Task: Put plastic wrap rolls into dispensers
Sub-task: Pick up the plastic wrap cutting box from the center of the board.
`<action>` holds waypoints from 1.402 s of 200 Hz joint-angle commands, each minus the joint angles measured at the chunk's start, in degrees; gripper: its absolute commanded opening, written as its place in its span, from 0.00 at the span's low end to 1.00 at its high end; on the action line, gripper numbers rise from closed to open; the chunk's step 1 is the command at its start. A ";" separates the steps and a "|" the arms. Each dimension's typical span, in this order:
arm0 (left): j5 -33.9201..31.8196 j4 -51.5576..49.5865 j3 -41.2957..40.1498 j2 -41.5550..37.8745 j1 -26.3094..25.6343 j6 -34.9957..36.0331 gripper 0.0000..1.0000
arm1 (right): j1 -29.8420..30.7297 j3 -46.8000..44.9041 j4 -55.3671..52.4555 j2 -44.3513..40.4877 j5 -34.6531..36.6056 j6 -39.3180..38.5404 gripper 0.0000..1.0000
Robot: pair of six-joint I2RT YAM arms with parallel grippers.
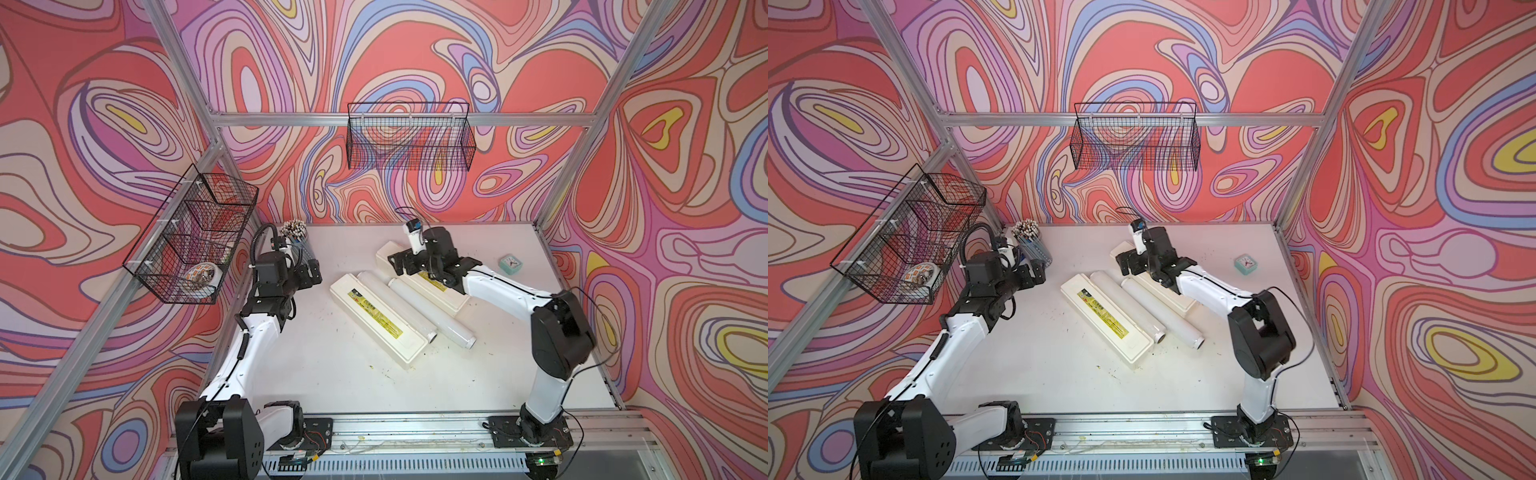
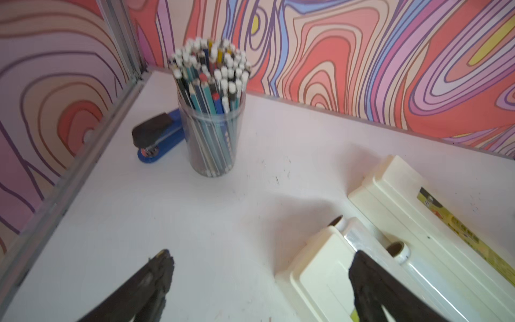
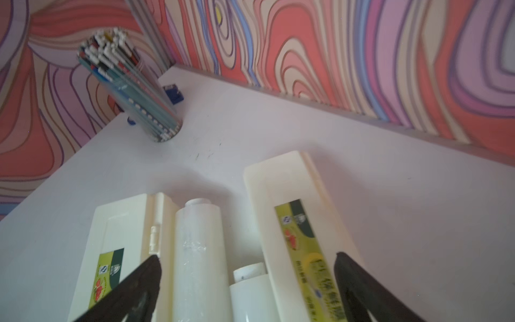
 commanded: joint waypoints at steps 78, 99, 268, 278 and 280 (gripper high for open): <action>1.38 -10.70 3.05 -1.98 1.96 -1.07 1.00 | 10.53 21.33 -17.60 18.87 -0.09 2.44 0.98; 0.78 -10.60 2.80 -2.02 2.17 -1.04 1.00 | 11.74 23.03 -18.95 20.41 -0.49 2.14 0.98; 2.18 -9.83 1.69 -2.07 2.40 -0.37 1.00 | 16.85 31.70 -27.71 29.43 11.28 1.55 0.99; 2.43 -9.91 1.97 -1.85 2.40 -0.20 1.00 | 16.89 32.98 -28.36 30.52 11.22 1.37 0.98; 2.51 -9.94 2.09 -1.77 2.40 -0.13 1.00 | 16.92 33.23 -28.54 30.73 11.23 1.39 0.98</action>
